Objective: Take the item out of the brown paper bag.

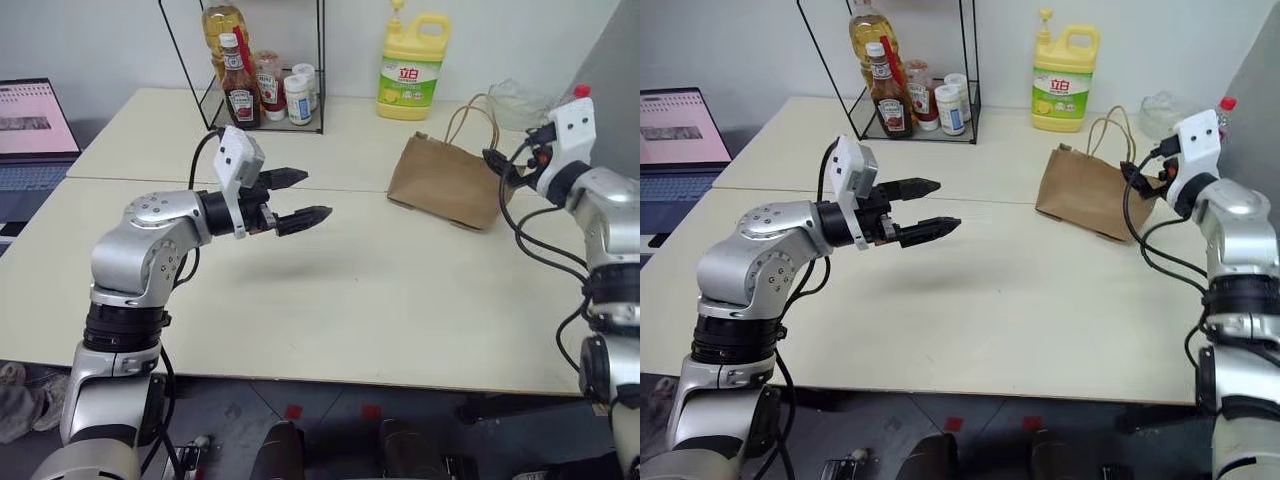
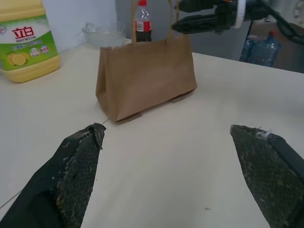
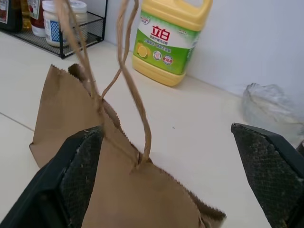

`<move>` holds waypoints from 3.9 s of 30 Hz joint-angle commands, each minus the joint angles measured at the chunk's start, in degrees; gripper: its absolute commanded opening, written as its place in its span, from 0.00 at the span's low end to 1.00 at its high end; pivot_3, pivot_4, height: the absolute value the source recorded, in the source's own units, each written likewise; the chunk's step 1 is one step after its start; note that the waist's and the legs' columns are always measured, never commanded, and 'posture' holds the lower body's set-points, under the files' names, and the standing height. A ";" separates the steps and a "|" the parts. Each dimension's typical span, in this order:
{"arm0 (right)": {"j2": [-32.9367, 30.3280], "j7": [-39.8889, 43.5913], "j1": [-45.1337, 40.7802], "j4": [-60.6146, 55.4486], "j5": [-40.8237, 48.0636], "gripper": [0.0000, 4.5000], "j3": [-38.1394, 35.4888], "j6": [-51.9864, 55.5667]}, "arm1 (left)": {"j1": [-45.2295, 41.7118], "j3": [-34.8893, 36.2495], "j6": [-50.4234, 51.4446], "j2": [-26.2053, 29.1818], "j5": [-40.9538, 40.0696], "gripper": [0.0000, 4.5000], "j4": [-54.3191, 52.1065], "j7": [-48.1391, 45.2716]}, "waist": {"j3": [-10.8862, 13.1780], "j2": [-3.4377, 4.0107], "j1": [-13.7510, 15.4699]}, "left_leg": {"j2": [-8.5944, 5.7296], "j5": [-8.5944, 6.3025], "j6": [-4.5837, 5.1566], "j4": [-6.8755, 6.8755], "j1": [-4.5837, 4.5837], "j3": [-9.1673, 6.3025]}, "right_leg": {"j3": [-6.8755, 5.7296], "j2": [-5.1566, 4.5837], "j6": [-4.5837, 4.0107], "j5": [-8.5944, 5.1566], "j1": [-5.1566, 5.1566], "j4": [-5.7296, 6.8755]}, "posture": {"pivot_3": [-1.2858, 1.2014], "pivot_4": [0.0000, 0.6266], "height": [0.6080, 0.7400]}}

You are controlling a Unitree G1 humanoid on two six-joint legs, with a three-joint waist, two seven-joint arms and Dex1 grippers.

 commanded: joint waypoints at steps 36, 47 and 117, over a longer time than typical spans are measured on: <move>11.35 -1.19 -24.68 36.27 -4.32 0.03 -3.02 -14.65 | -1.35 1.64 -2.58 0.36 0.08 1.00 -2.16 2.77 | 0.23 0.08 -0.51 | -0.01 0.10 -0.17 0.07 0.02 0.00 | 0.01 -0.02 -0.01 0.00 -0.17 0.48 | 0.52 0.24 1.00; 12.58 3.29 -25.83 35.19 -3.62 0.00 -3.04 -15.04 | 0.17 1.94 -2.12 -0.11 -0.61 1.00 -3.93 4.49 | 0.23 0.08 -1.18 | -0.01 0.10 -0.18 0.07 0.02 0.01 | 0.00 -0.02 -0.01 0.00 -0.18 0.50 | 0.52 0.24 1.00; 39.47 10.14 -29.62 36.70 -4.38 0.00 -1.01 -30.03 | 38.61 14.89 5.54 -7.06 -14.11 1.00 -35.49 33.72 | 0.31 0.17 -1.53 | 0.03 0.00 -0.01 0.12 0.04 -0.04 | -0.02 -0.01 -0.03 0.01 -0.20 0.61 | 0.52 0.24 1.00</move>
